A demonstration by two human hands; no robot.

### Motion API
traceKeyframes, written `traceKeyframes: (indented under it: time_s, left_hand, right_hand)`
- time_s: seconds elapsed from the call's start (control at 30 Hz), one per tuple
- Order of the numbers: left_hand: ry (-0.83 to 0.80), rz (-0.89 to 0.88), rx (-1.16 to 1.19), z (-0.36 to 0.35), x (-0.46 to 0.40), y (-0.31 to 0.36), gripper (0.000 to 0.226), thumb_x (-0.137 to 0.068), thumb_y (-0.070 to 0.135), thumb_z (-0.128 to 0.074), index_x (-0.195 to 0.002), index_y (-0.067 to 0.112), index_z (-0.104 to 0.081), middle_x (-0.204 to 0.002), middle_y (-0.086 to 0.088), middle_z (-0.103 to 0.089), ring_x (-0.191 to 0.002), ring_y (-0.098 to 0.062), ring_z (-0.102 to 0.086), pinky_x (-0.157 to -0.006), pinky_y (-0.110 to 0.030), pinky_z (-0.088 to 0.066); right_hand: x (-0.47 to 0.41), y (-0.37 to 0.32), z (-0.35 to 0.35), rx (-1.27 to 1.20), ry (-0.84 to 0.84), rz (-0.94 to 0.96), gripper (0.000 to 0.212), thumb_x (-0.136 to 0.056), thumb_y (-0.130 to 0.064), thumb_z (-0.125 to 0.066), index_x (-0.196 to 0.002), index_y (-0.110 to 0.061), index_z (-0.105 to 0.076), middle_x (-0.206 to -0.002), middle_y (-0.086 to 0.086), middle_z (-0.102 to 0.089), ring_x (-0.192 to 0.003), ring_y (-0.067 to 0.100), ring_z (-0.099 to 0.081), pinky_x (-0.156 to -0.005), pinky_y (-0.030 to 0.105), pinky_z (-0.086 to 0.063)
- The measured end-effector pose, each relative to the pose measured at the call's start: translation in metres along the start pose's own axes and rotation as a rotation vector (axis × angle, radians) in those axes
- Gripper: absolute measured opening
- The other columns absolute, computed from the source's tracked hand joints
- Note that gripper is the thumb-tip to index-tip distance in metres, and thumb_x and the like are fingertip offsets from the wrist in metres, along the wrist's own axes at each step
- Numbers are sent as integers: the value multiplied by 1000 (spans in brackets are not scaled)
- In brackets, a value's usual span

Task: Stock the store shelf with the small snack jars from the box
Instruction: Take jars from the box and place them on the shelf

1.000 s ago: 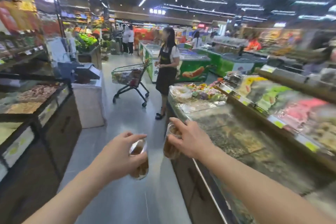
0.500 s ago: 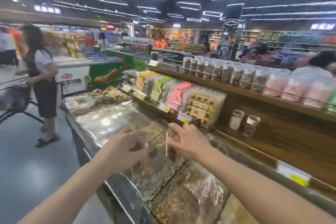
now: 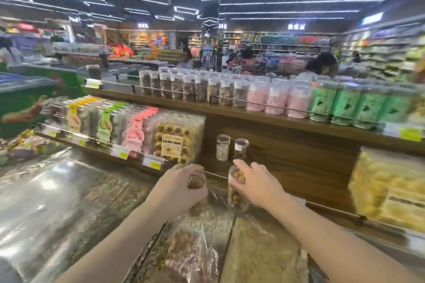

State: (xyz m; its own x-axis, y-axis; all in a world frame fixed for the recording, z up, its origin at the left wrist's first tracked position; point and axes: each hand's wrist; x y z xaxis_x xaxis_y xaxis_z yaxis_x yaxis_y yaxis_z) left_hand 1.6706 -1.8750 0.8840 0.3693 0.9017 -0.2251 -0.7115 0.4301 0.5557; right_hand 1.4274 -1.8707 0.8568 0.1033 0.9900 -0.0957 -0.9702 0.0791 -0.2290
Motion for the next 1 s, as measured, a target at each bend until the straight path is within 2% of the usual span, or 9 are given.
traceKeyframes:
  time_s: [0.13,0.3,0.43,0.53,0.7,0.77,0.83,0.9,1.0]
  left_hand:
    - [-55,-51,23,-14,-46,-2,51,-80,49,-66,-130,43,-61,-120,15,-58,-97,-5,-62,-86,-21,-50]
    - [-97,-104,61,-14,-99,-19,44,-84,47,-68,-127,46,-61,-114,19,-56,-96,-5,-62,-88,-27,-52]
    - [-138,-148,65,-10,-141,-41,47,-85,48,-68,-131,46,-58,-111,23,-54,-91,-5,-59,-77,-21,-48]
    - [-178,-190,37,-8,-170,-58,53,-85,51,-65,-137,44,-56,-112,23,-55,-97,-1,-58,-86,-24,-52]
    - [-246,-255,-9,-10,-209,-81,51,-86,50,-67,-135,45,-55,-114,17,-56,-91,-1,-59,-75,-21,-52]
    - [-270,-271,-16,-13,-222,-88,54,-86,51,-67,-138,43,-54,-117,14,-56,-96,-4,-60,-81,-26,-54]
    - [-286,-283,-11,-17,-233,-94,57,-85,51,-66,-140,42,-52,-121,11,-57,-102,-9,-59,-88,-31,-55]
    - [-289,-303,-1,-23,-244,-99,58,-86,51,-66,-142,41,-53,-121,9,-58,-105,-11,-59,-87,-28,-52]
    - [-306,-337,17,-32,-256,-102,57,-86,51,-66,-140,41,-54,-122,9,-58,-105,-11,-59,-85,-26,-52]
  right_hand:
    - [-41,24,-6,-35,-5,-115,64,-99,-60,-45,-155,-35,-27,-142,9,-51,-129,28,-50,-105,42,-49]
    - [-114,33,-24,-106,-49,-255,71,-97,-62,-47,-157,-35,-20,-149,11,-45,-128,30,-53,-103,44,-51]
    - [-169,31,-43,-218,3,-367,70,-96,-60,-53,-154,-36,-21,-147,11,-47,-122,28,-58,-96,41,-57]
    - [-201,31,-62,-223,23,-426,64,-98,-56,-54,-150,-35,-23,-138,11,-54,-114,27,-61,-91,40,-59]
    - [-229,36,-91,-148,-9,-547,64,-97,-58,-53,-150,-35,-26,-127,10,-58,-109,28,-62,-88,43,-59]
    - [-234,41,-97,-168,-9,-592,61,-96,-61,-51,-148,-38,-30,-127,10,-56,-109,28,-61,-90,45,-58]
    - [-234,45,-98,-211,4,-607,59,-95,-64,-49,-147,-42,-32,-133,8,-53,-113,28,-60,-95,46,-56]
    - [-235,47,-97,-197,-21,-602,62,-95,-64,-49,-150,-43,-29,-144,10,-48,-124,32,-54,-102,50,-50]
    - [-236,44,-88,-122,-76,-627,78,-89,-73,-53,-155,-46,-21,-162,11,-26,-138,39,-42,-107,53,-44]
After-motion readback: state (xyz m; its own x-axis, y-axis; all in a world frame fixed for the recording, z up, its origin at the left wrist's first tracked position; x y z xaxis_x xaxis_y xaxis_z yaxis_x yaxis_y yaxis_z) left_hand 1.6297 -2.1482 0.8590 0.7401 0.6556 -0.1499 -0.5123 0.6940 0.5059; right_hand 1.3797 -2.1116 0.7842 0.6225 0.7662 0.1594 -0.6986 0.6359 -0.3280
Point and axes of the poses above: each hand's wrist, its own x-axis away from the middle knuckle, its own z-axis out of the back of the hand, y = z × x
